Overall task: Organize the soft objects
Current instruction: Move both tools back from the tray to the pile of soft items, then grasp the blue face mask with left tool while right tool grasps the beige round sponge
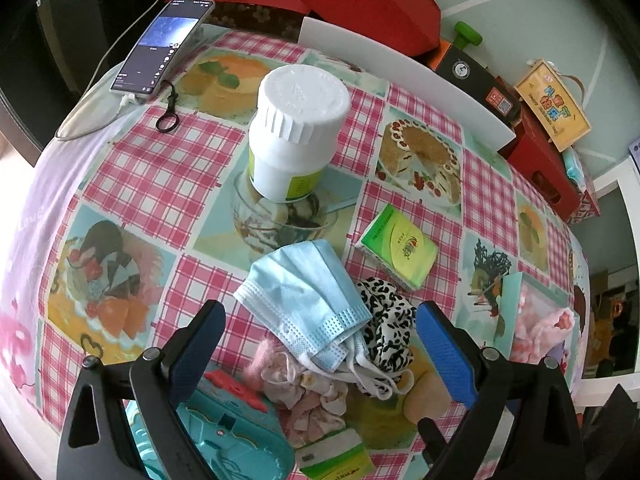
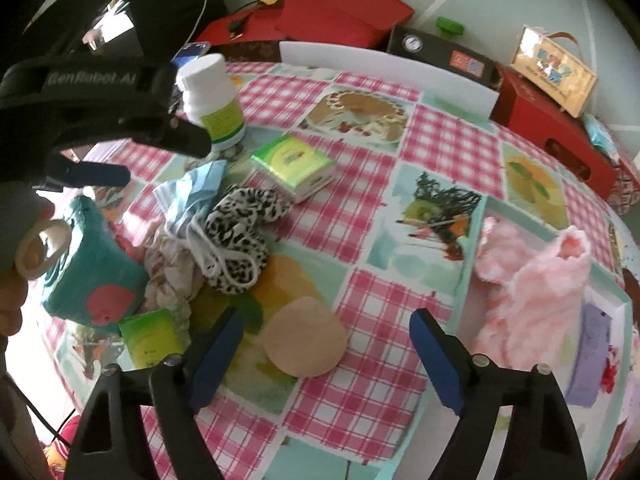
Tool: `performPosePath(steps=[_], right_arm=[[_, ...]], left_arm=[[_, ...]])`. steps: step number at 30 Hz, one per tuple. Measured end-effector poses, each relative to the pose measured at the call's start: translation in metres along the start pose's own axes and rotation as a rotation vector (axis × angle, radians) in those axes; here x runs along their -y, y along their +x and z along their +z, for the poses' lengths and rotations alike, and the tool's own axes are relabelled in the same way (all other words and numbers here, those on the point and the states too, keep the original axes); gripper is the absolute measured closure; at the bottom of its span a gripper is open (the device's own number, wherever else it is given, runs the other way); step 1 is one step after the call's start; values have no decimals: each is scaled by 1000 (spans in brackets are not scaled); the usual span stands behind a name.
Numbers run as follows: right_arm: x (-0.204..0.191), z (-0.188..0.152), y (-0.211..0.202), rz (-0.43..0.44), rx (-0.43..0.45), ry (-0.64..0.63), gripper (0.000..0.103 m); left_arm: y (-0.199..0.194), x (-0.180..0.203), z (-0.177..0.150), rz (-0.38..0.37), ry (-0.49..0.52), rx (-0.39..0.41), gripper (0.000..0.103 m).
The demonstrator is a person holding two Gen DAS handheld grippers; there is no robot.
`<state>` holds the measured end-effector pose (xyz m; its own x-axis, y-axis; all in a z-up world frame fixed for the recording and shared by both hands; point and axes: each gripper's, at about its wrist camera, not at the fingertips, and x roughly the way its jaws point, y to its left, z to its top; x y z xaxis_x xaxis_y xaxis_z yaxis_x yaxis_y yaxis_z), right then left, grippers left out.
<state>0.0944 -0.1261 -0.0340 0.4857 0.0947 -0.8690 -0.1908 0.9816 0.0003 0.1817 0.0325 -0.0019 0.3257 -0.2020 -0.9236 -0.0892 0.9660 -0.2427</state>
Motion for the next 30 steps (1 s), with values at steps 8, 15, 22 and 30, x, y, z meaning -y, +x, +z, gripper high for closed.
performPosePath(steps=[8, 15, 22, 30], right_arm=[[-13, -4, 11, 35, -49, -49, 25], [-14, -12, 26, 1, -110, -73, 28], [-11, -14, 29, 7, -101, -83, 39], [5, -9, 28, 24, -80, -36, 48]], left_arm=[[4, 0, 0, -8, -19, -6, 7], [7, 0, 0, -12, -23, -16, 7], [11, -1, 0, -8, -33, -19, 7], [15, -3, 3, -16, -49, -24, 7]])
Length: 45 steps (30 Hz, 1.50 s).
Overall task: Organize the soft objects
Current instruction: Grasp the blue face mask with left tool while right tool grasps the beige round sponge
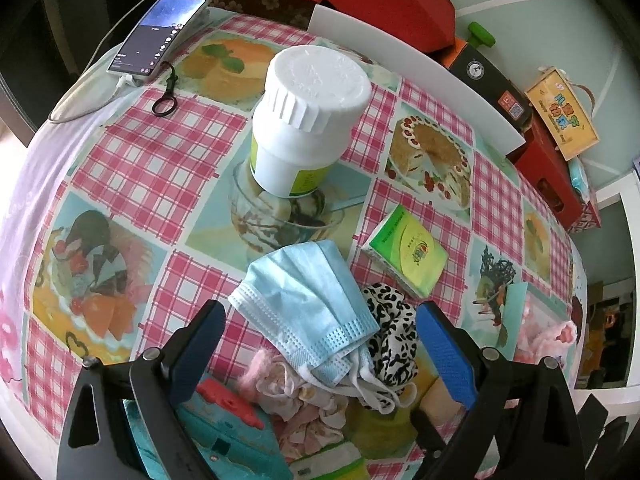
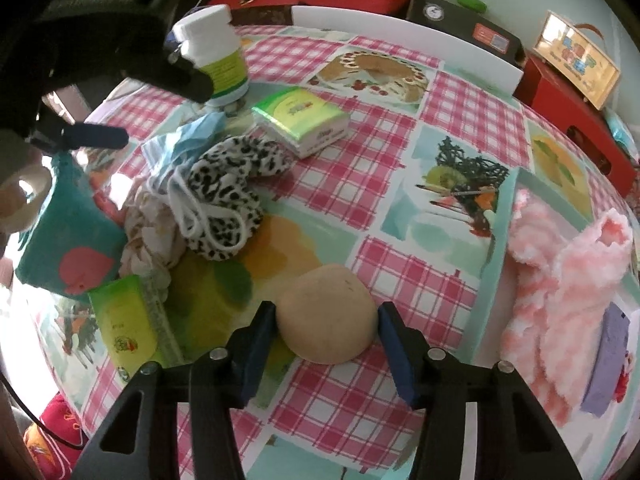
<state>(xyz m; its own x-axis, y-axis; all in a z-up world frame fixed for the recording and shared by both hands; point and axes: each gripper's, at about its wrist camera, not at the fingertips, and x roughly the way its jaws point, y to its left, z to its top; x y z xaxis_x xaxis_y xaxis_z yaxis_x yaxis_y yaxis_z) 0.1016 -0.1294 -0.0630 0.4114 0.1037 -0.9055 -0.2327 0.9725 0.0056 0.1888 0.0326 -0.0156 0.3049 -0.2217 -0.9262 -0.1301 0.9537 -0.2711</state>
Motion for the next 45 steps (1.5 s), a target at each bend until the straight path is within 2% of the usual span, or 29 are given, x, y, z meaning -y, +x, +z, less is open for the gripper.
performPosePath(steps=[12, 21, 25, 27, 29, 31, 32, 34, 40, 45], right_arm=[[19, 27, -13, 11, 107, 62, 48], [30, 27, -14, 11, 117, 92, 48], [31, 25, -15, 11, 118, 99, 48], [32, 24, -16, 11, 121, 102, 48], [33, 24, -17, 12, 124, 104, 48], [33, 24, -18, 13, 125, 106, 48], [33, 24, -18, 13, 125, 107, 48], [33, 24, -18, 14, 124, 109, 48], [35, 23, -18, 14, 122, 119, 48], [37, 23, -18, 13, 121, 126, 48]], left_arm=[[24, 9, 6, 70, 12, -16, 7], [39, 16, 8, 134, 44, -11, 9], [45, 19, 8, 162, 64, -20, 24], [47, 22, 7, 180, 78, -17, 26], [48, 25, 6, 187, 95, -12, 33], [50, 28, 3, 196, 107, -10, 48], [52, 28, 3, 197, 108, -15, 51], [54, 28, 1, 186, 103, -21, 65], [53, 27, 0, 156, 100, -6, 79], [44, 21, 3, 135, 87, 13, 85]])
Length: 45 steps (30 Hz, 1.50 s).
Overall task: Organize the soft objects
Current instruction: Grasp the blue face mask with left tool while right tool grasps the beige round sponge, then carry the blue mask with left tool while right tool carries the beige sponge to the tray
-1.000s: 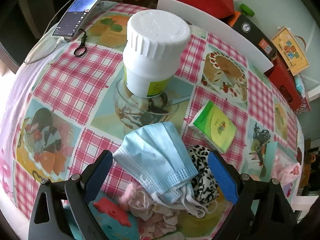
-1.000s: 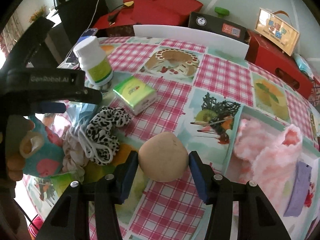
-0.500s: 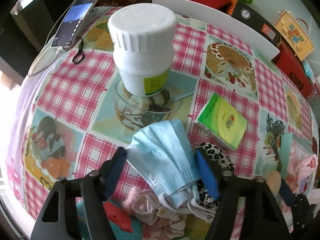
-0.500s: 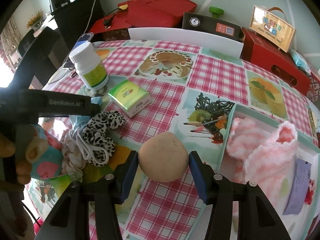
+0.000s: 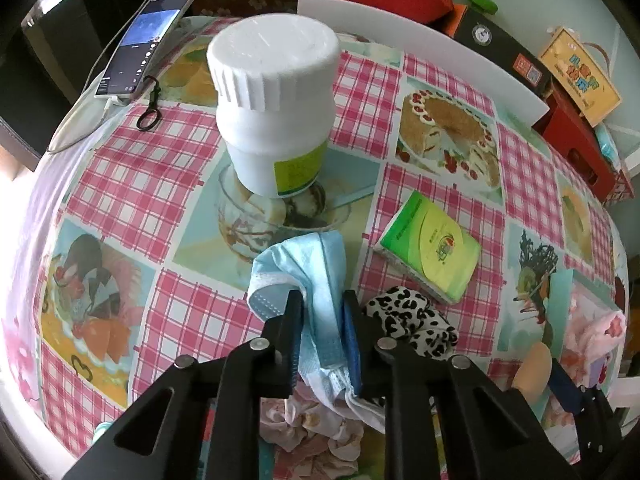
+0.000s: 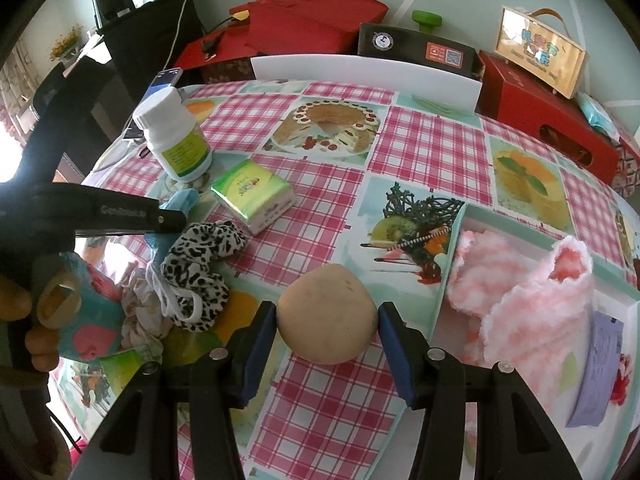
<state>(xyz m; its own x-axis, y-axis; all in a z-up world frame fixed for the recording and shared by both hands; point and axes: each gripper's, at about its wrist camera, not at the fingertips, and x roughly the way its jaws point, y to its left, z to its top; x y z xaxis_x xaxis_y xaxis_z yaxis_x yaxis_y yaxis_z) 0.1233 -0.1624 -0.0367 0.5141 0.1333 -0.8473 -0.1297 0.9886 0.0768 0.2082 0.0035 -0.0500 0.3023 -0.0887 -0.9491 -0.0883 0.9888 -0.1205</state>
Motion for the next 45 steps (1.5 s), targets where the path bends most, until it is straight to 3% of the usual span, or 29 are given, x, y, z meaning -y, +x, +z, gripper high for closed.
performPosePath(steps=[14, 26, 36, 45], right_arm=[[5, 1, -7, -3, 24, 23, 48], [13, 9, -39, -8, 128, 56, 48], [39, 9, -94, -80, 261, 110, 48], [83, -1, -121, -190, 293, 210, 48]], left_arm=[[-50, -5, 1, -80, -12, 122, 89], [-118, 12, -6, -178, 53, 283, 89], [-147, 45, -19, -279, 147, 338, 89], [-159, 74, -31, -344, 213, 353, 89]])
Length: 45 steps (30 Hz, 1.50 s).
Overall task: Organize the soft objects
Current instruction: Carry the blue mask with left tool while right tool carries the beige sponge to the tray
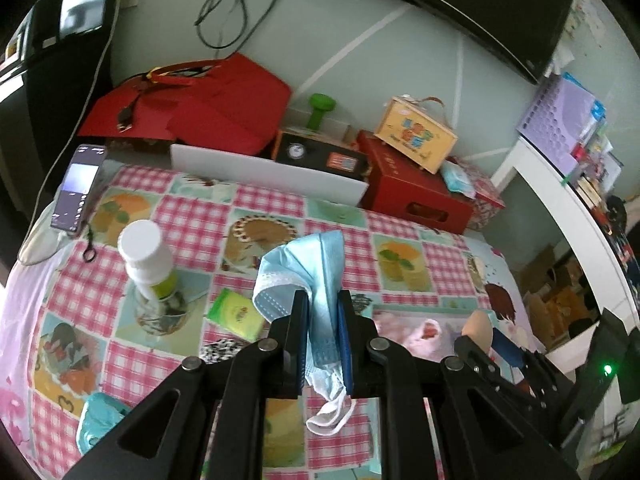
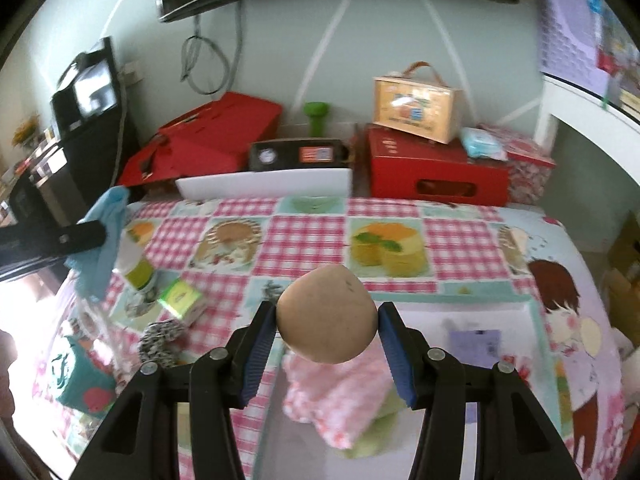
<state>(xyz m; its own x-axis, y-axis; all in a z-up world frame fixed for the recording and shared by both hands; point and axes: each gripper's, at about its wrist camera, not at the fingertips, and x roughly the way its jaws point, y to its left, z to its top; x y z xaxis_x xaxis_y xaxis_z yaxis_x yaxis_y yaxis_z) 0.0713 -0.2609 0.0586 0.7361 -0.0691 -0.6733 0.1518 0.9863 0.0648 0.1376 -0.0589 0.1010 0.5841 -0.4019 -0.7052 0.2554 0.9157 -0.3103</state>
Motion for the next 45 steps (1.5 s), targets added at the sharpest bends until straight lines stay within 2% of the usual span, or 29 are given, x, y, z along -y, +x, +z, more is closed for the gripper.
performPosePath(steps=[7, 11, 16, 25, 28, 32, 38, 41, 45], right_arm=[[44, -2, -6, -103, -6, 88, 48], [77, -6, -14, -195, -8, 158, 48], [113, -12, -26, -253, -2, 238, 48], [149, -25, -31, -331, -45, 318, 47], [149, -27, -28, -346, -66, 309, 47], [148, -31, -16, -325, -112, 310, 47], [153, -46, 11, -326, -220, 326, 47], [156, -59, 28, -348, -299, 322, 47], [160, -68, 38, -355, -343, 324, 47]], left_arm=[[5, 35, -9, -62, 80, -28, 89], [11, 59, -17, -100, 138, -57, 89], [20, 92, -32, -140, 220, -97, 89], [51, 142, -66, -190, 349, -226, 89], [67, 149, -79, -182, 365, -280, 89], [93, 151, -95, -149, 378, -366, 89], [128, 142, -116, -85, 363, -477, 89], [137, 137, -121, -68, 357, -494, 87], [143, 132, -123, -63, 343, -495, 86]])
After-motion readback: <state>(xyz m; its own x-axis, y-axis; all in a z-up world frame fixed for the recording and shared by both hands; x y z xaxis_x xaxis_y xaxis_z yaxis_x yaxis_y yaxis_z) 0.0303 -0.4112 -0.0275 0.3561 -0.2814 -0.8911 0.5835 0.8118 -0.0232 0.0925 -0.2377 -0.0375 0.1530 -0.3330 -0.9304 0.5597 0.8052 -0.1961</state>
